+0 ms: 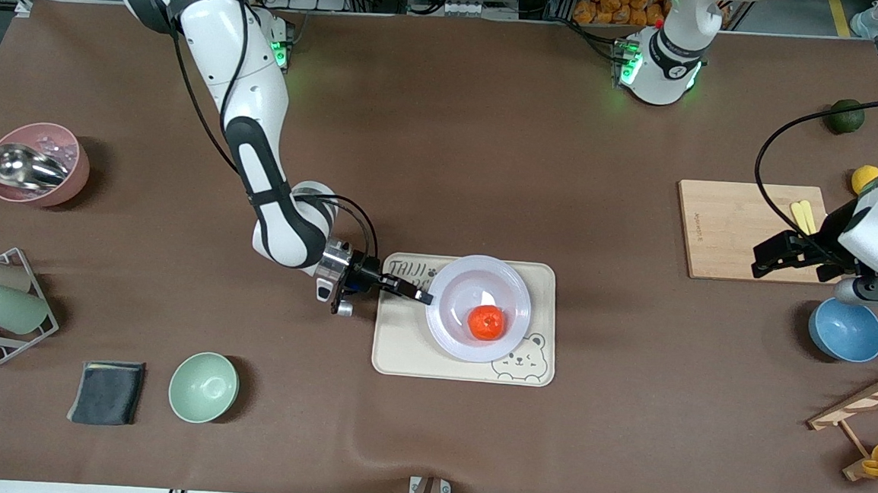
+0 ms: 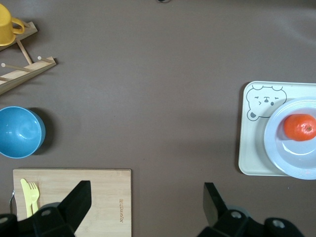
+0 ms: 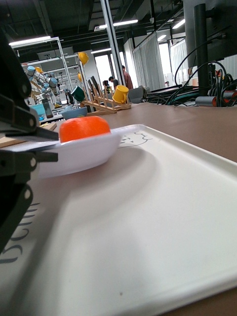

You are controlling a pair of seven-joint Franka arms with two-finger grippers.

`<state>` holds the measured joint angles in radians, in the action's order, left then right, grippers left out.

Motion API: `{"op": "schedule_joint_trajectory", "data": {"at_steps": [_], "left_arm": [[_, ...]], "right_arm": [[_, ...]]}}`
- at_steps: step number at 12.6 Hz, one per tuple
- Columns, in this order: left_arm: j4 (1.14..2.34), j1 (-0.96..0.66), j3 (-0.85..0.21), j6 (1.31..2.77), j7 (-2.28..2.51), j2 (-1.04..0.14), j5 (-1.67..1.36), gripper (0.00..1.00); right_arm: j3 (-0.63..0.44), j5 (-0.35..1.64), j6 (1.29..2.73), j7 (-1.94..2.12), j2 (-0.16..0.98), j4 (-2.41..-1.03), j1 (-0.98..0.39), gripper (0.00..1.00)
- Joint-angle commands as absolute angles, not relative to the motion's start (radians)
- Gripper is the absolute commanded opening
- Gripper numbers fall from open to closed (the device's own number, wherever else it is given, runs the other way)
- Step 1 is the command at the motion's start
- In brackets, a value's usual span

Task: Place orange and plate with both arms
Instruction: 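Slide the plate with the right gripper onto the bear tray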

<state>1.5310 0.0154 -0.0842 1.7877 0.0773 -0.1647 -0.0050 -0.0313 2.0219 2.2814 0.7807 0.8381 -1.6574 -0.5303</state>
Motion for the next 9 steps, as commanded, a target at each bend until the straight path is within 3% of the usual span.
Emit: {"op": "schedule_joint_trajectory", "data": {"at_steps": [1, 9], "left_arm": [[1.537, 0.014, -0.078, 1.731, 0.061, -0.117, -0.014, 1.0], [1.606, 0.02, -0.08, 1.674, 0.058, 0.006, -0.014, 1.0]], "right_arm": [[-0.026, 1.994, 2.287, 0.734, 0.853, -1.634, -0.515, 0.45], [-0.026, 1.579, 2.275, 0.257, 0.828, -1.565, -0.465, 0.48]]}}
